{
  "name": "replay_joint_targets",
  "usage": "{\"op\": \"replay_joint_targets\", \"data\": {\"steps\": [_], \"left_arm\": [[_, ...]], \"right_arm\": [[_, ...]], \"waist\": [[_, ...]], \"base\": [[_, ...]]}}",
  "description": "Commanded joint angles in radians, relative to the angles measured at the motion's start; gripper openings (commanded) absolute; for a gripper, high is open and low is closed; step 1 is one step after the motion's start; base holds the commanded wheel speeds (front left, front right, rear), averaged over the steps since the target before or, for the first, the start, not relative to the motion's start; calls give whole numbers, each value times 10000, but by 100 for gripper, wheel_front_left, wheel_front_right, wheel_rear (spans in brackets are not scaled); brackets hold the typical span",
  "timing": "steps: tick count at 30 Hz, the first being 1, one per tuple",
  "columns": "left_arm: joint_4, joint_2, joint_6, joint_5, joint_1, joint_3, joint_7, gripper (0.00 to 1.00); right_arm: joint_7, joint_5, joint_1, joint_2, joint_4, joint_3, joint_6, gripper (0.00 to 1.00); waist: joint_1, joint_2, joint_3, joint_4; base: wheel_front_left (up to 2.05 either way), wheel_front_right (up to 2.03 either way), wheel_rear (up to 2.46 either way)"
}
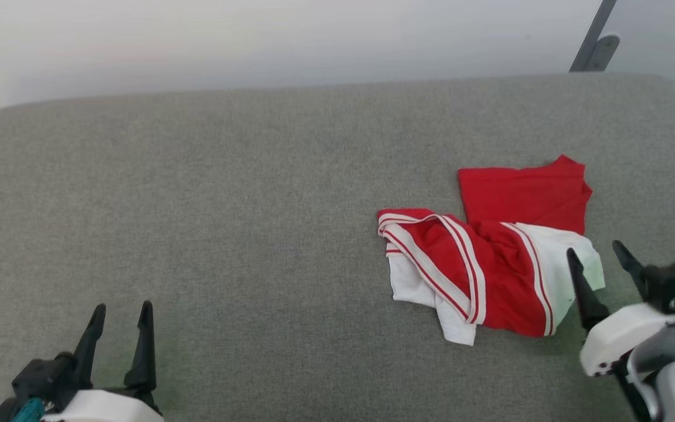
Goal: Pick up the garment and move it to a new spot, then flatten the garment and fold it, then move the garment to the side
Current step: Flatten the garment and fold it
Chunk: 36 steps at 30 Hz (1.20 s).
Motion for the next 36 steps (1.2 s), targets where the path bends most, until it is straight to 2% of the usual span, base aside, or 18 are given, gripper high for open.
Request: {"op": "replay_joint_targets", "data": {"steps": [1, 2, 3, 6, 9, 14, 19, 20, 21, 22, 23, 28, 36], "left_arm": [[-5, 5, -15, -58, -213, -44, -50, 100], [15, -17, -15, -89, -275, -84, -49, 100], [15, -17, -15, -89, -275, -84, -49, 100], [33, -60, -16, -166, -569, -229, -49, 100], [71, -89, -16, -237, -844, -442, -50, 100], [108, -126, -16, -352, -1379, -736, -50, 100], [160, -100, -4, -425, -1727, -886, -51, 100], [173, -85, -4, -435, -1749, -893, -49, 100], [189, -74, -4, -438, -1760, -912, -51, 100], [206, -53, -4, -458, -1763, -919, -49, 100], [219, -33, -4, -474, -1774, -901, -51, 100], [218, 51, -4, -501, -1839, -880, -49, 100], [181, 313, -5, -536, -2022, -1117, -49, 100]], "right_arm": [[709, 213, -217, -430, 29, 264, -9, 100], [1302, 256, -275, -742, 17, 501, -9, 100], [1302, 256, -275, -742, 17, 501, -9, 100], [3245, 531, -512, -1699, -163, 1079, -10, 100], [4936, 1167, -770, -2361, -606, 1323, -10, 100], [6883, 1755, -1035, -2716, -1164, 1179, -10, 100], [7592, 1955, -1043, -2431, -1328, 1277, -4, 100], [7625, 2002, -1028, -2341, -1350, 1297, -2, 85], [7638, 2035, -997, -2314, -1366, 1319, -2, 35], [7630, 2042, -970, -2324, -1372, 1281, -4, 14], [7611, 2055, -946, -2318, -1355, 1176, -5, 0], [7159, 1874, -896, -2461, -1414, 168, -32, 0], [6645, 1361, -644, -2313, -1355, -2480, -26, 0]], "waist": [[0, 0, 274, 11], [0, 0, 397, 15], [0, 0, 397, 15], [0, 0, 897, 26], [0, 0, 1386, 72], [0, 0, 2048, 217], [0, 0, 2383, 333], [0, 0, 2409, 329], [0, 0, 2423, 322], [0, 0, 2437, 301], [0, 0, 2445, 267], [0, 0, 2437, -11], [0, 0, 2454, -336]], "base": [[0, 0, 0], [0, 0, 0], [0, 0, 0], [0, 0, 0], [0, 0, 0], [0, 0, 0], [0, 0, 0], [0, 0, 0], [0, 0, 0], [0, 0, 0], [0, 0, 0], [0, 0, 0], [0, 0, 0]]}}
